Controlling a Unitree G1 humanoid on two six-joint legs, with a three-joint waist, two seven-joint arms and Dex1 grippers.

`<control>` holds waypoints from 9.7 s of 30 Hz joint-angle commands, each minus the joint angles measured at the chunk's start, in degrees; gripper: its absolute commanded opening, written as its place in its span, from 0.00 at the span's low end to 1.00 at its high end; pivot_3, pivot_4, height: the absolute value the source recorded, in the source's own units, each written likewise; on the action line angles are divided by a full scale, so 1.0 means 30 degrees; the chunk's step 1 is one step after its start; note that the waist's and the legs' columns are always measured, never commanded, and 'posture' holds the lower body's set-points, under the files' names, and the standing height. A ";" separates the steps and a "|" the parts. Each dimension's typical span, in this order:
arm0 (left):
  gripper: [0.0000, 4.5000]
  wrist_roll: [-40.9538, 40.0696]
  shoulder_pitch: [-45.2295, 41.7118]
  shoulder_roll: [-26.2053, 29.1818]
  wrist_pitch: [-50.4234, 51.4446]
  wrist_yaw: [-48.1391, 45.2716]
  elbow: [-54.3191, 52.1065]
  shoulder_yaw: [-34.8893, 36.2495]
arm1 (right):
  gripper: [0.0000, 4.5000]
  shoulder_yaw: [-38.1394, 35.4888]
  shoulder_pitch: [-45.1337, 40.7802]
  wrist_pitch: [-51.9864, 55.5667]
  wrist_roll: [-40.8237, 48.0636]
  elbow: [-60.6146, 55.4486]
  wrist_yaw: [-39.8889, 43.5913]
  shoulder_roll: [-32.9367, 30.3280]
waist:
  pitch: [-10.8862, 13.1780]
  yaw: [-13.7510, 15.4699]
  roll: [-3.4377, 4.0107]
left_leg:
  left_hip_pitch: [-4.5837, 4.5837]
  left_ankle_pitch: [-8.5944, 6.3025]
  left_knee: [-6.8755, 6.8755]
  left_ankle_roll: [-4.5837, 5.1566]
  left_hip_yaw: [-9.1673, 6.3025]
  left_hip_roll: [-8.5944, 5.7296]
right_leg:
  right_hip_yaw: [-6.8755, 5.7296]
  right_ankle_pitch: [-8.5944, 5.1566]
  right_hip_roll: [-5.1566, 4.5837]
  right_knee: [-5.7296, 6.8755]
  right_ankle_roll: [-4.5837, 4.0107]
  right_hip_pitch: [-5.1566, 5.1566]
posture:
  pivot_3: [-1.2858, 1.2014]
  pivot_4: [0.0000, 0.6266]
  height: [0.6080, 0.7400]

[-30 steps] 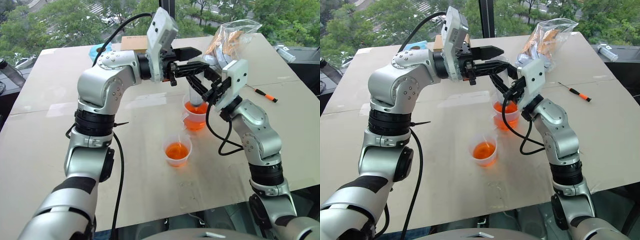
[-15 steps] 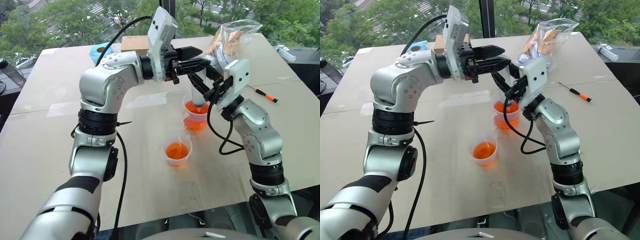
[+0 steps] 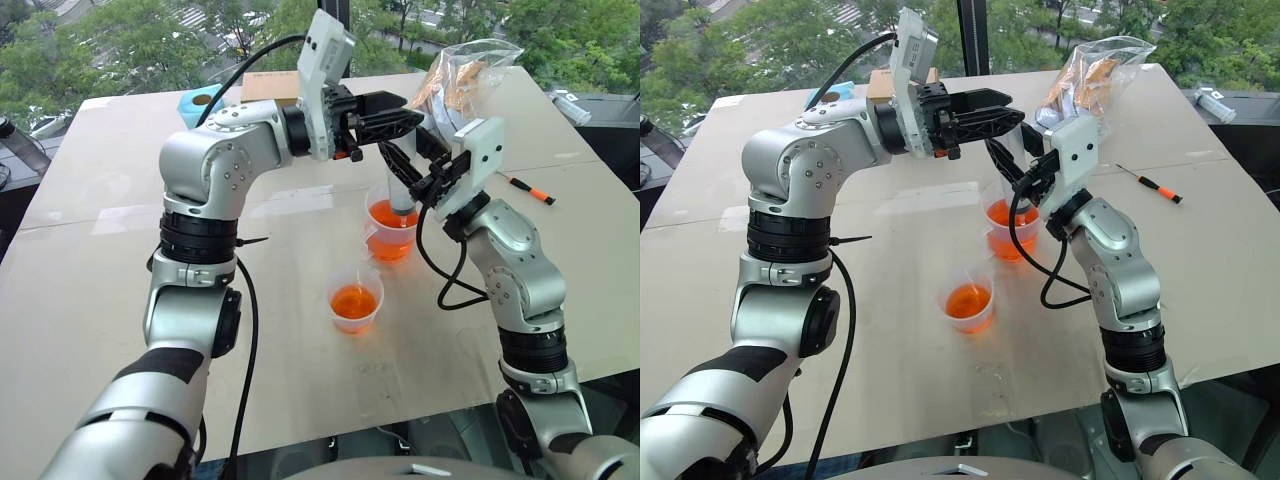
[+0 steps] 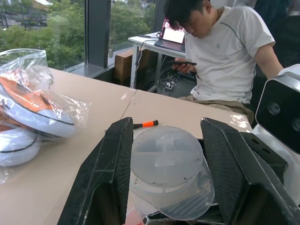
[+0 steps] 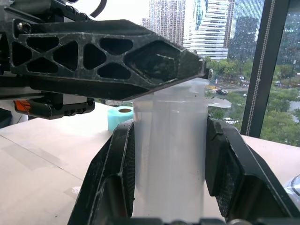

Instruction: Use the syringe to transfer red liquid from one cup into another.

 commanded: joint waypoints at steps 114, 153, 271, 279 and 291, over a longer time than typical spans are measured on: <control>0.19 -0.0099 0.1953 0.1231 -0.0753 -0.1397 -0.1585 0.0244 | 0.33 0.0479 0.0208 0.0183 0.0444 -0.0474 -0.0060 -0.0034 | -0.0002 0.0007 -0.0002 | 0.0002 0.0001 0.0006 -0.0001 -0.0004 0.0000 | -0.0002 0.0000 0.0001 0.0001 0.0000 0.0004 | 0.52 0.24 1.00; 0.32 0.0285 0.1135 0.0650 -0.0563 -0.0655 -0.0863 0.0679 | 0.33 0.0566 0.0429 0.0072 0.0294 -0.0520 -0.0033 0.0017 | -0.0002 0.0018 -0.0002 | 0.0002 0.0000 0.0006 0.0000 -0.0004 0.0001 | -0.0002 0.0000 0.0001 0.0002 0.0000 0.0004 | 0.52 0.24 1.00; 0.95 -0.5696 -0.0275 0.4955 -0.0776 -0.3775 -0.2101 0.5013 | 0.33 -0.0797 -0.0747 0.4053 1.2722 -0.3371 0.4598 -0.1423 | -0.0002 -0.0021 -0.0003 | 0.0007 -0.0001 0.0016 0.0003 -0.0017 0.0009 | -0.0016 0.0000 -0.0005 0.0003 -0.0001 0.0018 | 0.52 0.24 1.00; 0.95 -0.6190 -0.0029 0.5134 -0.0117 -0.3477 -0.2689 0.4721 | 0.33 0.0343 0.0503 0.4321 1.2302 -0.3562 0.5372 -0.1805 | -0.0002 -0.0019 -0.0003 | 0.0008 -0.0001 0.0016 0.0003 -0.0022 0.0008 | -0.0019 0.0000 -0.0003 0.0000 0.0000 0.0019 | 0.52 0.24 1.00; 0.31 -0.6546 0.0561 0.5313 0.0716 -0.3997 -0.3620 0.3993 | 0.33 0.0493 0.1032 0.3980 1.1799 -0.3635 0.5362 -0.1788 | -0.0002 -0.0008 -0.0003 | 0.0008 -0.0001 0.0015 0.0002 -0.0024 0.0009 | -0.0020 0.0000 -0.0002 -0.0003 -0.0001 0.0018 | 0.52 0.24 1.00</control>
